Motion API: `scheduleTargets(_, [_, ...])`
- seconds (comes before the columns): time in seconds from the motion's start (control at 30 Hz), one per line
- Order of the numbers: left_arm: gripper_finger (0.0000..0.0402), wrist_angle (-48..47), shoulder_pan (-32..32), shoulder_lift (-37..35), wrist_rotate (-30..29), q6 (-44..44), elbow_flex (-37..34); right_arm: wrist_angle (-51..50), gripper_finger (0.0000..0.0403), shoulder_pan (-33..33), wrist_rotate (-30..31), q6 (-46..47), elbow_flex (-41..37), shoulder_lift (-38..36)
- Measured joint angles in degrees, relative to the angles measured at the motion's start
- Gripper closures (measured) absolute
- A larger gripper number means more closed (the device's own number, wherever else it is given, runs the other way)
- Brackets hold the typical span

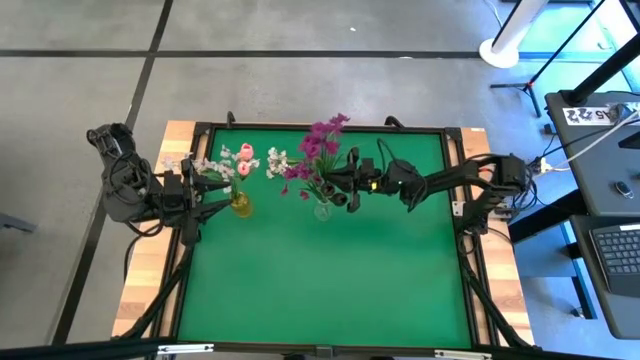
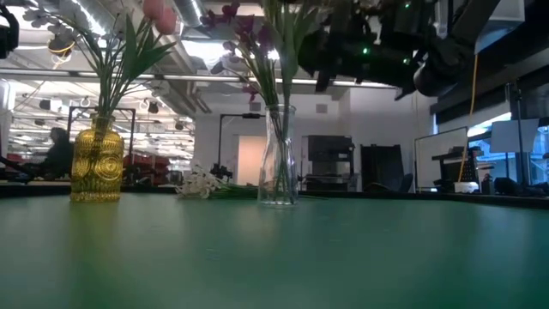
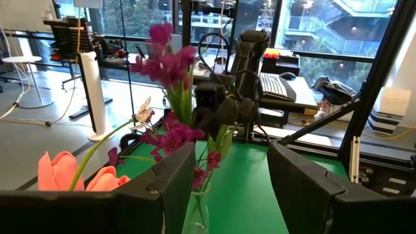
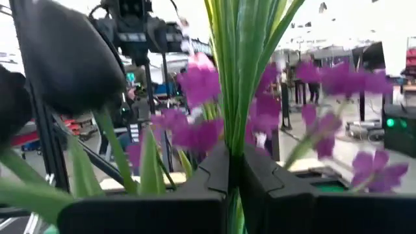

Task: Sort flowers into vase by color
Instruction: Put the purple flowers into the transparent vase, then put the white flowers into the yellow vase

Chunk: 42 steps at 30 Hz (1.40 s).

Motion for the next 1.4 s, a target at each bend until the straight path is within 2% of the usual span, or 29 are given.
scheduleTargets(0.17, [0.0212,-0.04,0.01,-0.02,0.0,0.02,0.0,0.92,0.0389,0.0,0.44,1.33,0.0,3.47])
scheduleTargets(0.43, [0.0212,-0.17,0.0,-0.07,-0.04,0.56,0.0,-2.1,0.0375,-0.04,-1.48,5.92,0.0,4.04])
scheduleTargets(0.53, [0.0212,-0.17,0.0,-0.07,-1.43,-0.14,0.0,-8.18,0.0349,-0.04,-2.62,7.01,0.0,3.3])
scheduleTargets(0.67, [0.0212,-0.17,-0.01,-0.09,-2.12,-0.26,0.0,-17.56,0.0293,-0.03,-2.4,6.19,0.0,2.09])
scheduleTargets(0.8, [0.0212,-0.16,0.02,-0.07,-2.14,-0.31,0.0,-19.6,0.0234,-0.04,-2.08,5.79,0.0,1.05])
scheduleTargets(0.93, [0.0212,-0.17,0.02,-0.07,-2.14,-0.39,0.0,-21.57,0.0186,-0.04,-2.07,5.09,0.0,-2.03])
scheduleTargets(1.07, [0.0212,-0.16,-0.01,-0.07,-2.14,-0.42,0.0,-28.62,0.0155,-0.02,-2.08,3.85,0.0,-6.51])
scheduleTargets(1.4, [0.0211,-0.14,-0.01,-0.07,-2.15,-0.44,-0.02,-55.11,0.0142,-0.02,-2.1,2.75,0.0,-18.52])
